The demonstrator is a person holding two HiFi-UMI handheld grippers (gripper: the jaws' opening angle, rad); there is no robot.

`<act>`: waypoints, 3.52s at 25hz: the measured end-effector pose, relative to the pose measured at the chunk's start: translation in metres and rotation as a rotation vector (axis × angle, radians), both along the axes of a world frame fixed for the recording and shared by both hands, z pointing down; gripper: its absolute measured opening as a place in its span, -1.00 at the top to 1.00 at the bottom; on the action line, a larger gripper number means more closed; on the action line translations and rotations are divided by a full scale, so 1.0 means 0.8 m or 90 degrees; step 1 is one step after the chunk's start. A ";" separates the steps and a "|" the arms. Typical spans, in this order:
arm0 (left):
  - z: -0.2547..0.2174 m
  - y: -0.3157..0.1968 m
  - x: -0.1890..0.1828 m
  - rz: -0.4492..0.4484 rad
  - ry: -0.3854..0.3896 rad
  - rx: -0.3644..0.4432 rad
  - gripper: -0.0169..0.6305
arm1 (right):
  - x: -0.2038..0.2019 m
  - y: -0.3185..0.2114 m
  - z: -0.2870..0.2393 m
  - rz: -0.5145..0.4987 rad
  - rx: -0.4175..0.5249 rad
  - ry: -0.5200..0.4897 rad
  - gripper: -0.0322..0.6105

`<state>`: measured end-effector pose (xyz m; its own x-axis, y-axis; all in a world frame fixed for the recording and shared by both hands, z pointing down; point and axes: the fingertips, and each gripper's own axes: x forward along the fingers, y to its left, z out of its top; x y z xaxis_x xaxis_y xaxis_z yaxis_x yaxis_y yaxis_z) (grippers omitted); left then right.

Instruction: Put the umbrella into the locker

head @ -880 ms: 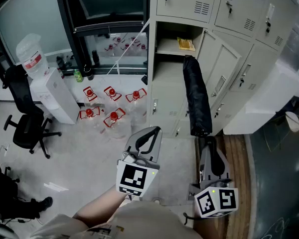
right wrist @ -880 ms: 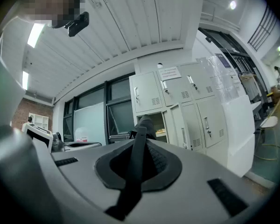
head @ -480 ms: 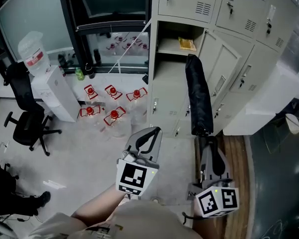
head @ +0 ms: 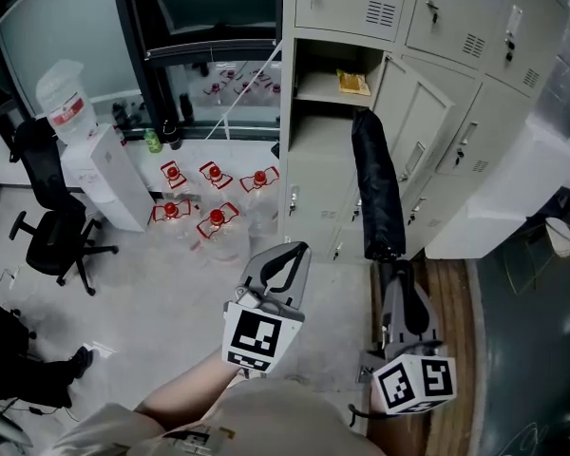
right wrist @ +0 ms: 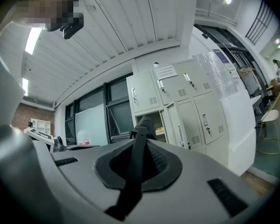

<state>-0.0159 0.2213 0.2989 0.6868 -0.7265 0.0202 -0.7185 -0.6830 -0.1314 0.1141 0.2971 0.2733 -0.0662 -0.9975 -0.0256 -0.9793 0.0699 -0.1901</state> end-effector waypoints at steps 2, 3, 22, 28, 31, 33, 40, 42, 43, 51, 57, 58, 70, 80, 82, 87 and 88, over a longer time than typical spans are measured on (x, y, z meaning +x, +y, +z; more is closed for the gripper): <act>0.003 0.003 0.006 -0.003 -0.004 -0.001 0.92 | 0.007 0.001 0.005 -0.004 -0.004 -0.003 0.86; 0.005 0.004 0.008 -0.005 -0.006 -0.001 0.92 | 0.010 0.001 0.007 -0.007 -0.005 -0.003 0.86; 0.016 0.023 0.029 -0.043 -0.017 0.013 0.92 | 0.041 0.006 0.034 -0.038 -0.010 0.003 0.86; 0.023 0.000 0.021 -0.048 -0.003 0.021 0.92 | 0.032 -0.016 0.044 -0.046 -0.003 -0.012 0.86; 0.029 -0.016 0.018 -0.046 0.004 0.019 0.92 | 0.025 -0.033 0.050 -0.049 -0.006 -0.007 0.86; 0.030 -0.029 0.014 -0.046 0.008 0.019 0.92 | 0.021 -0.049 0.054 -0.048 -0.009 -0.005 0.86; 0.035 -0.078 -0.003 -0.044 0.005 0.010 0.92 | 0.007 -0.101 0.063 -0.042 -0.027 -0.001 0.86; 0.037 -0.097 -0.003 -0.042 0.002 0.007 0.92 | 0.007 -0.117 0.065 -0.039 -0.032 0.000 0.86; 0.039 -0.106 -0.003 -0.042 0.001 0.005 0.92 | 0.007 -0.125 0.067 -0.037 -0.036 0.001 0.86; 0.056 -0.176 0.001 -0.034 -0.006 -0.018 0.92 | 0.015 -0.194 0.094 -0.020 -0.076 -0.006 0.86; 0.066 -0.233 0.007 -0.026 -0.008 -0.030 0.92 | 0.020 -0.249 0.113 -0.010 -0.104 -0.002 0.86; 0.068 -0.243 0.008 -0.024 -0.009 -0.032 0.92 | 0.020 -0.258 0.116 -0.010 -0.108 -0.001 0.86; 0.087 -0.359 0.027 0.001 -0.022 -0.052 0.92 | 0.036 -0.369 0.145 0.021 -0.146 -0.004 0.86; 0.100 -0.460 0.048 0.048 -0.035 -0.083 0.92 | 0.039 -0.473 0.157 0.055 -0.179 0.011 0.86; 0.099 -0.476 0.055 0.066 -0.038 -0.085 0.92 | 0.038 -0.492 0.159 0.064 -0.184 0.010 0.86; 0.101 -0.516 0.068 0.105 -0.042 -0.089 0.92 | 0.039 -0.538 0.166 0.086 -0.194 0.005 0.86; 0.101 -0.523 0.070 0.112 -0.043 -0.090 0.92 | 0.039 -0.546 0.168 0.090 -0.196 0.003 0.86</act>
